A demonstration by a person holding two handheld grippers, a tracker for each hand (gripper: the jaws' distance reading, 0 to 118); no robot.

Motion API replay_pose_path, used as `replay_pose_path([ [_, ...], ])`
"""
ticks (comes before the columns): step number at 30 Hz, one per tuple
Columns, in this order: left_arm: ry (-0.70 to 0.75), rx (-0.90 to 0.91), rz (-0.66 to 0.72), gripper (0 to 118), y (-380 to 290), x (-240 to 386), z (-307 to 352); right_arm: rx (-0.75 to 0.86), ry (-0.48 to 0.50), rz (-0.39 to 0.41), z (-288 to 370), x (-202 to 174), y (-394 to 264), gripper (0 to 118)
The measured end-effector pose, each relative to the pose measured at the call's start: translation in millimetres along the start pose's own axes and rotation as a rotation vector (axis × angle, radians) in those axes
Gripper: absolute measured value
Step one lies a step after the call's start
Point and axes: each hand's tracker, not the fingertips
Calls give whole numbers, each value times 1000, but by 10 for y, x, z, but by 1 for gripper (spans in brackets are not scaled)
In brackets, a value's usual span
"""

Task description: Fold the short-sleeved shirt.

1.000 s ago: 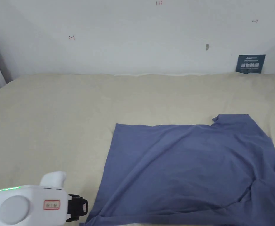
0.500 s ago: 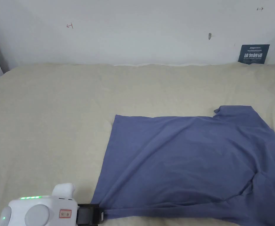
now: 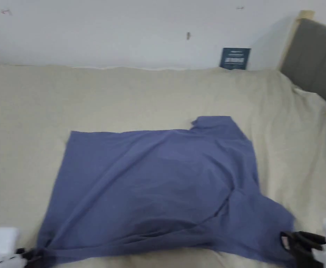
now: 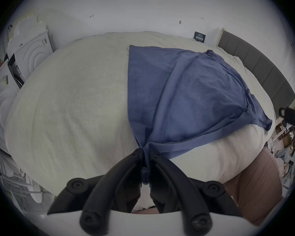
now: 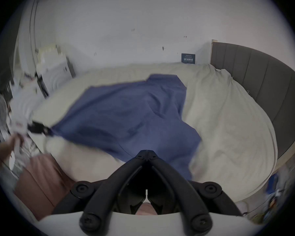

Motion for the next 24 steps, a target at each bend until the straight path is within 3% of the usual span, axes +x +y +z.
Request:
replay_pose_path([
  [1,-1,4,5,9,17,4,10,-36,39,-17,-55,93,-59,1],
  [2,0,8,9,9,27,2,23,-88,80,-52,-117,193,-114,19],
  [4,-36,22,25,9,22,8,51,-123,64,-78,-200,302,-216,90],
  [5,-45,21,30,9,32,53,80,-129,44,-68,-246,339,-252,118],
  [7,-53,15,37,9,36,77,80,-137,-14,-27,-324,380,-340,117],
  [8,-47,14,40,9,36,80,77,-47,-56,-14,-294,385,-373,116],
  [10,-46,8,47,9,50,97,75,-111,-24,-8,-382,409,-410,113],
  [14,-41,-6,69,9,79,86,51,-126,-67,27,-557,387,-428,110],
  [15,-43,-9,76,9,86,83,48,-136,-70,35,-590,399,-430,102],
  [16,-45,-12,84,9,88,82,46,-143,-63,38,-620,397,-395,74],
  [17,-44,-13,90,9,90,75,36,-143,-61,38,-622,395,-398,7],
  [19,-48,-20,100,9,90,76,31,-130,-100,92,-590,346,-415,6],
  [22,-51,-22,104,9,94,85,35,-140,-66,172,-499,248,-358,6],
  [24,-55,-15,100,9,104,106,61,-130,-52,171,-382,252,-294,6],
])
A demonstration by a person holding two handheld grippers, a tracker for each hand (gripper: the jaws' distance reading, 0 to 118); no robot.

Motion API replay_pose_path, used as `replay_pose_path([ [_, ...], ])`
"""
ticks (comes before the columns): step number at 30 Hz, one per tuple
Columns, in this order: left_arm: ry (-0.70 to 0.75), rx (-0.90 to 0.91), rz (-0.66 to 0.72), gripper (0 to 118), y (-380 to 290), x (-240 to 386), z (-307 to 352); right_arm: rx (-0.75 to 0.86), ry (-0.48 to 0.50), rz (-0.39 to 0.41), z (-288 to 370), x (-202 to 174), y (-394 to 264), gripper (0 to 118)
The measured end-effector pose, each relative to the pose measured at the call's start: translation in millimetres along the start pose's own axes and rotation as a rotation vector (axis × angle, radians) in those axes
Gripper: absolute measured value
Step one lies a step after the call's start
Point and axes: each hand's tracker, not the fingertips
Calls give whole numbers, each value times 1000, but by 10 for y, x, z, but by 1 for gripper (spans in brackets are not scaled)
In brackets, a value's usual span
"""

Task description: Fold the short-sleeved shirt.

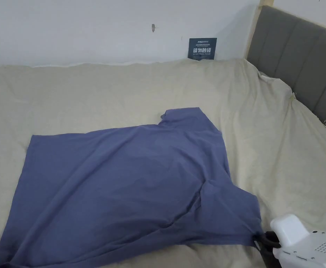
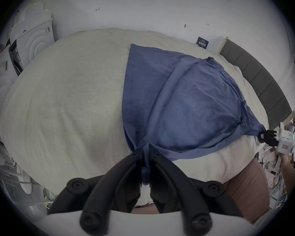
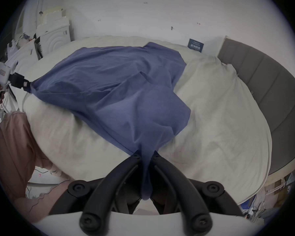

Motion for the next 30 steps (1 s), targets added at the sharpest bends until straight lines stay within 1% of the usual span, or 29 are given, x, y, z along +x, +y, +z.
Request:
replay_pose_path([
  [3,-8,11,-2,9,18,5,38,23,57,-32,169,92,8,6],
  [9,-23,23,6,9,33,-2,141,5,76,-72,377,268,-23,6],
  [12,-27,23,-3,9,36,-4,190,-4,79,-75,513,299,-49,6],
  [15,-39,17,-5,9,66,-16,242,-11,114,-131,629,326,-2,6],
  [18,-49,-27,8,9,188,-35,252,-42,128,-125,697,279,227,6],
  [22,-79,-107,57,9,502,-91,165,-148,104,-80,553,322,679,6],
  [23,-82,-111,51,9,592,-99,142,-174,110,-88,497,356,804,6],
  [25,-81,-138,39,9,808,-111,61,-218,125,-141,358,446,1087,6],
  [27,-76,-149,30,9,1045,-138,-46,-262,155,-210,161,555,1396,6],
  [28,-69,-153,29,9,1179,-154,-123,-286,175,-230,34,635,1552,6],
  [30,-59,-166,47,9,1418,-200,-293,-344,181,-243,-247,704,1829,6],
])
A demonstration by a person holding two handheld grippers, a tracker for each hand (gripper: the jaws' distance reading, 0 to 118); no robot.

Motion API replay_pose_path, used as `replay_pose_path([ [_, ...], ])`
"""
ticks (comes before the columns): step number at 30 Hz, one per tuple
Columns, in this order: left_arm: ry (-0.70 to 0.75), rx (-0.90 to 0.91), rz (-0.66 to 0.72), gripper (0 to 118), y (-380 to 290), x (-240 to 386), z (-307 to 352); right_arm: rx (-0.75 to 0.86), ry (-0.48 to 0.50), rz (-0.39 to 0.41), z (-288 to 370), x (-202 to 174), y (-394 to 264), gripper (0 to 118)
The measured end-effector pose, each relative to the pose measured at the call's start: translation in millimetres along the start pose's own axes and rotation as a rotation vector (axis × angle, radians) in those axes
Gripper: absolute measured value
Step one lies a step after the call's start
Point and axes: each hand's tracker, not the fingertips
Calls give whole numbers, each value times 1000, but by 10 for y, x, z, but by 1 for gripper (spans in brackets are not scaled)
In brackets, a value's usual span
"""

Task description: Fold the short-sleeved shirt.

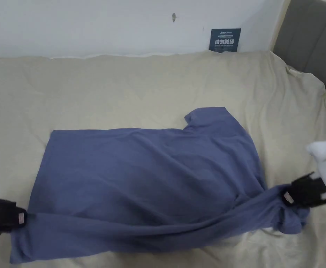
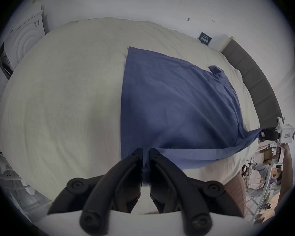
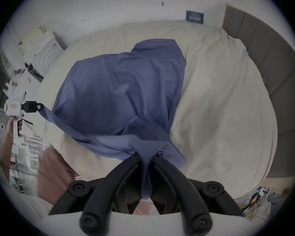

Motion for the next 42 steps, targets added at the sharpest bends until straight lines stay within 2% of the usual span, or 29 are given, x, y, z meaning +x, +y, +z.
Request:
replay_pose_path([
  [3,-11,-36,15,9,372,-53,-268,-62,-50,34,-314,11,476,6],
  [10,39,-37,69,9,874,-80,-746,-132,-123,-31,-971,45,1097,7],
  [14,69,-50,90,11,928,-127,-911,-137,-127,-102,-1149,118,1141,16],
  [15,97,-36,104,16,909,-151,-924,-110,-139,-113,-1155,137,1124,28],
  [16,141,-10,130,28,893,-182,-923,-67,-174,-123,-1146,152,1105,47],
  [17,170,16,156,58,871,-212,-913,-29,-197,-132,-1128,173,1075,73],
  [18,186,62,195,82,834,-256,-880,22,-216,-157,-1073,228,1016,83],
  [19,189,102,212,99,791,-282,-833,71,-229,-183,-1014,259,977,86],
  [20,181,165,224,106,745,-308,-754,147,-263,-210,-916,281,912,86],
  [22,161,243,207,106,667,-321,-600,306,-274,-287,-685,325,742,87],
  [25,140,330,116,106,459,-224,-312,549,-219,-337,-277,251,379,87],
  [27,179,402,26,106,233,-70,-85,705,-103,-329,10,139,66,87],
  [28,185,484,-13,105,69,17,44,756,-64,-318,130,45,-114,86],
  [30,142,605,-70,104,-283,172,290,853,-17,-294,318,-128,-452,78],
  [31,123,646,-84,101,-437,257,397,911,-12,-288,381,-212,-629,68],
  [32,101,653,-85,91,-583,323,478,940,-5,-279,427,-290,-780,41],
  [33,95,684,-84,77,-732,394,550,962,-21,-276,454,-370,-916,9],
  [34,92,683,-85,52,-846,442,602,980,-31,-272,473,-437,-1024,0],
  [35,97,697,-80,7,-937,485,631,984,-59,-275,475,-497,-1112,0],
  [36,108,705,-76,0,-1016,522,657,991,-63,-285,496,-546,-1218,0],
  [38,115,701,-68,0,-1145,550,729,995,8,-288,519,-599,-1331,0],
  [42,115,763,-6,0,-1339,531,939,992,2,-277,571,-746,-1482,0],
])
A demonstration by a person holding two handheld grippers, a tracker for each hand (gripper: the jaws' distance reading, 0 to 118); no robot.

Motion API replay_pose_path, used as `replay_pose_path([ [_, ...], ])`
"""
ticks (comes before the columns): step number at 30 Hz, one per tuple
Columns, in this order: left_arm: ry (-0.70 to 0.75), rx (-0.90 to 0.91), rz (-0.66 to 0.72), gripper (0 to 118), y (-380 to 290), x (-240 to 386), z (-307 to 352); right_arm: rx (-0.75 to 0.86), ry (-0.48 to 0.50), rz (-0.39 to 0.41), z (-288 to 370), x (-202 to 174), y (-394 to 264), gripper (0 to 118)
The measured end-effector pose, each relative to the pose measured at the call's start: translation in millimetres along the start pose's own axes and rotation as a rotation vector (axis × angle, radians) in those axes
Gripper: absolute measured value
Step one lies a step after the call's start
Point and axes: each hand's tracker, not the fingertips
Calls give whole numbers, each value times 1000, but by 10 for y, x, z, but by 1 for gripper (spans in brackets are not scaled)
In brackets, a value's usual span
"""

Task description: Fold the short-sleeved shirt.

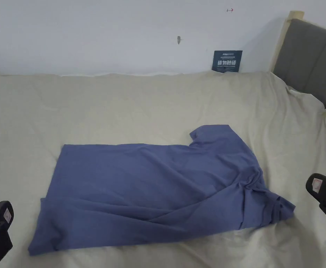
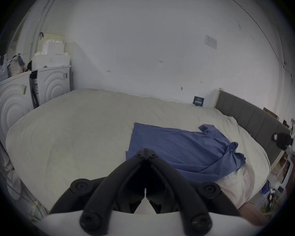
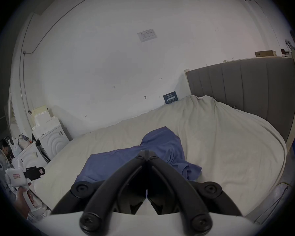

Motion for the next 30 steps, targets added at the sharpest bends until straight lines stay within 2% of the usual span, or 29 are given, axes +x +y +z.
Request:
replay_pose_path([
  [2,12,7,-7,0,86,-66,39,-14,15,9,21,-26,-5,0],
  [4,13,-69,-53,0,257,-159,-70,-58,31,53,-9,25,-10,0],
  [6,-21,-255,-71,0,426,-265,-382,-86,38,90,-54,6,-31,0],
  [9,-69,-596,23,0,421,-471,-961,-129,75,109,-114,-90,-115,0],
  [10,-51,-666,42,0,374,-520,-1140,-144,88,108,-149,-101,-145,0],
  [13,-12,-769,-25,0,217,-506,-1489,-185,115,101,-211,-194,-245,0],
  [14,-8,-756,9,23,189,-514,-1587,-202,121,99,-244,-207,-277,0],
  [16,-54,-769,106,104,143,-554,-1802,-234,137,95,-289,-232,-340,0],
  [17,-38,-796,126,118,93,-591,-1908,-250,142,95,-316,-244,-365,0],
  [19,-47,-773,104,118,22,-579,-2069,-275,146,99,-361,-273,-411,0],
  [22,39,-867,-3,118,-96,-468,-2243,-300,160,111,-392,-289,-467,0],
  [27,57,-1019,-34,117,-348,-367,-2379,-334,171,144,-446,-301,-548,0],
  [28,67,-1012,-52,115,-366,-340,-2372,-341,171,146,-453,-299,-557,0],
  [29,82,-992,-95,106,-349,-288,-2358,-347,173,144,-462,-297,-576,0],
  [30,82,-987,-116,103,-351,-267,-2336,-354,177,140,-470,-295,-594,0],
])
